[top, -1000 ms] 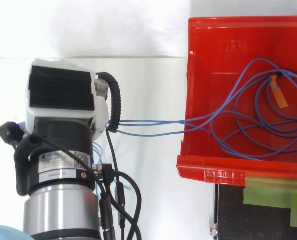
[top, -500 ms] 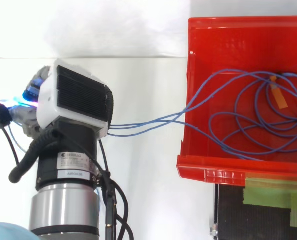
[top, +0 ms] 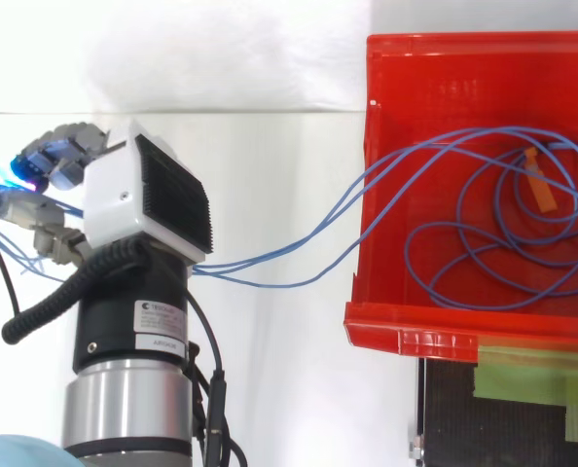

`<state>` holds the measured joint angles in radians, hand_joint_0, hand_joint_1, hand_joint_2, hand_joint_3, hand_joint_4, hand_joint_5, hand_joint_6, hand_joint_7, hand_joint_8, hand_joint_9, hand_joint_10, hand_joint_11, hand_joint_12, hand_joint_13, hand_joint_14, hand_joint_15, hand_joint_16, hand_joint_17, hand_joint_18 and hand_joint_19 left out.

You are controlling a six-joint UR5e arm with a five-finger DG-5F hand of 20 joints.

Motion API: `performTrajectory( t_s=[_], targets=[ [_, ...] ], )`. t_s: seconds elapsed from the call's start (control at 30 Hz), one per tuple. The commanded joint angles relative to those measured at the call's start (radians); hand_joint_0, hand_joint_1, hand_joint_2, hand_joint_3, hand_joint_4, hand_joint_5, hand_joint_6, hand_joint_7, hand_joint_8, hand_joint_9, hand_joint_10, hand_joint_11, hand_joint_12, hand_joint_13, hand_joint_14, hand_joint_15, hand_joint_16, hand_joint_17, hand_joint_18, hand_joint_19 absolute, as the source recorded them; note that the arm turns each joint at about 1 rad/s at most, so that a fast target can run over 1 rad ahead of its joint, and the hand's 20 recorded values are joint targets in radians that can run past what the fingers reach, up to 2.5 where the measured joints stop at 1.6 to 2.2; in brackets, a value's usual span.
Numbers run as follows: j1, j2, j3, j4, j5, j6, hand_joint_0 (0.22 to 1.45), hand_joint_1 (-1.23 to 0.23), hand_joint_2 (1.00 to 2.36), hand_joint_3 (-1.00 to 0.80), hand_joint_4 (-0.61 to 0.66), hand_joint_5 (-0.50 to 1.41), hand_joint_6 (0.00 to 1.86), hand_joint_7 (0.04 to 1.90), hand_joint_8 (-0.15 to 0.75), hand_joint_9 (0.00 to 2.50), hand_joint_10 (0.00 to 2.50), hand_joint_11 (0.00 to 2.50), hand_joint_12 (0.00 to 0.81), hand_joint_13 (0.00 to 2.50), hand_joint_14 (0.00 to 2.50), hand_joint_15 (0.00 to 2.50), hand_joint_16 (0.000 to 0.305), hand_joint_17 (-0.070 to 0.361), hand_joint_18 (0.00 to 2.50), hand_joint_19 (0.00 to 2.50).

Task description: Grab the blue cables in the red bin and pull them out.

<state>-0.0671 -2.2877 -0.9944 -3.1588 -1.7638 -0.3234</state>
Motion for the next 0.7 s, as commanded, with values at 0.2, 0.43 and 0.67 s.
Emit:
performTrajectory(
  t_s=[0.2,0.43,0.67],
  targets=[
    [0.004,-0.001,-0.076,0.108,0.0,0.013,0.9,-0.83,1.0,-1.0,0.09,0.81,0.89,0.59,0.27,0.91,0.02,1.11,0.359,0.83,0.02,0.7,0.045,0.102,0.63,0.59],
    [0.004,0.001,-0.075,0.102,0.0,0.013,0.9,-0.83,1.0,-1.0,0.09,0.81,0.89,0.58,0.268,0.91,0.02,1.12,0.357,0.83,0.02,0.7,0.045,0.102,0.63,0.59],
    [0.006,0.001,-0.076,0.1,0.0,0.011,0.9,-0.83,1.0,-1.0,0.09,0.81,0.88,0.59,0.27,0.95,0.02,1.18,0.355,0.96,0.02,0.86,0.045,0.101,0.66,0.6]
  ],
)
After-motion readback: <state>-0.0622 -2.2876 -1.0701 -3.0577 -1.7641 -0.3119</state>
